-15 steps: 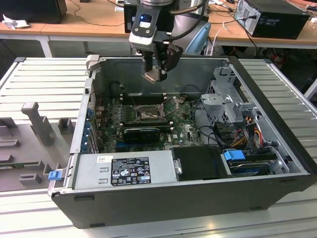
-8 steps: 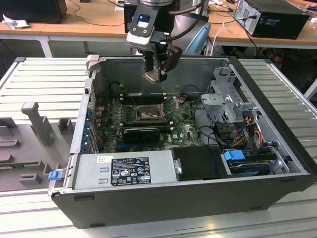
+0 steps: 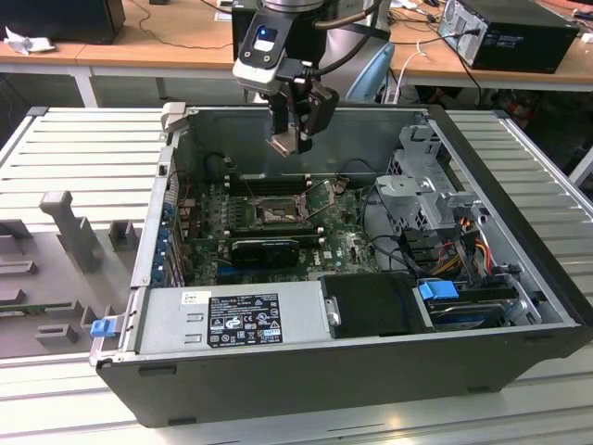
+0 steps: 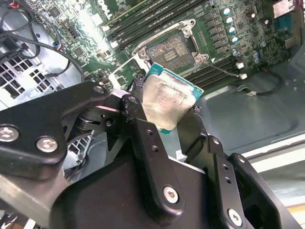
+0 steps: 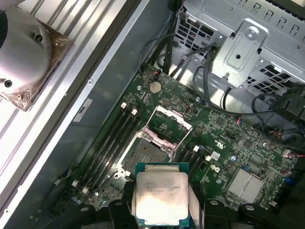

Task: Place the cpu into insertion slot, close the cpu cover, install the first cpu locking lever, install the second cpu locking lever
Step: 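Place the cpu into insertion slot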

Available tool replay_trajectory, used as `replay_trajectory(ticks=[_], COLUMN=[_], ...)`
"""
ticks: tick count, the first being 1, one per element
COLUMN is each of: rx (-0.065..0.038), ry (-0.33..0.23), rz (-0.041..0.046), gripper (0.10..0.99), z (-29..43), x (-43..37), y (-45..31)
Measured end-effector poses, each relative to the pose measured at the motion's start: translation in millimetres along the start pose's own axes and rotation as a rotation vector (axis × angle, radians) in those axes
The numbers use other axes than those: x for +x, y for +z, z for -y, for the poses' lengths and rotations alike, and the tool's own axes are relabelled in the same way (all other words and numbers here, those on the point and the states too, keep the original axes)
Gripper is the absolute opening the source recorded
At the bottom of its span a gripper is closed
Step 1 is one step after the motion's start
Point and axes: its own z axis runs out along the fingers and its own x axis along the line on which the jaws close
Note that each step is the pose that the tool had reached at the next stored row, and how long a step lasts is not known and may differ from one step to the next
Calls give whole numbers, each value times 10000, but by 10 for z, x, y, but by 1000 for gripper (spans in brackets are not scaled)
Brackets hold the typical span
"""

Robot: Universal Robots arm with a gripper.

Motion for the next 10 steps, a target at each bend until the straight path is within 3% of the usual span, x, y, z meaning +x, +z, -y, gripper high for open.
replay_trajectory(ticks=[10], rx=[-8], ry=[1232], rz=[132], gripper=[529], z=[1], x=[0], y=[10])
